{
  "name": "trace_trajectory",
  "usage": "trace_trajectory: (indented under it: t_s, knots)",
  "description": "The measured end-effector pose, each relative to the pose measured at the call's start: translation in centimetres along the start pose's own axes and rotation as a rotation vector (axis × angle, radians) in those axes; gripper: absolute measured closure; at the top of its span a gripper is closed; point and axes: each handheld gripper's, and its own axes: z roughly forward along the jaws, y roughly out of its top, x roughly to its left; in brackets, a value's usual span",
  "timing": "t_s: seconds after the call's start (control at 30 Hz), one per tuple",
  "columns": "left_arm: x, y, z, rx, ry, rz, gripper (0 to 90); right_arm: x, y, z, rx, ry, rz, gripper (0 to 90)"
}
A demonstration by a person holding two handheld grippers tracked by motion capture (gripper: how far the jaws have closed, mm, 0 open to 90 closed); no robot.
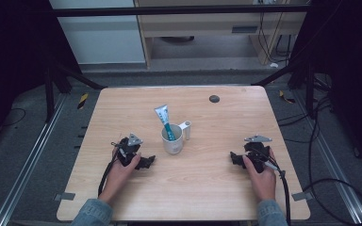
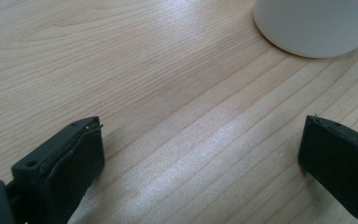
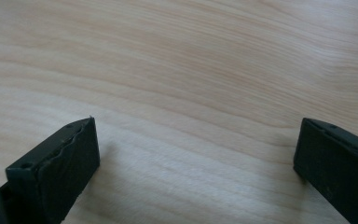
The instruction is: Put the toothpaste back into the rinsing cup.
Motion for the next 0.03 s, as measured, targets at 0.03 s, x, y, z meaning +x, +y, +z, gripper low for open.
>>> trace_trajectory:
  t_s: [0.03]
  knots:
    - [0.00, 0.00, 0.00, 0.000, 0.000, 0.001, 0.0, -0.11, 0.03, 0.02, 0.000, -0.014, 0.011, 0.5]
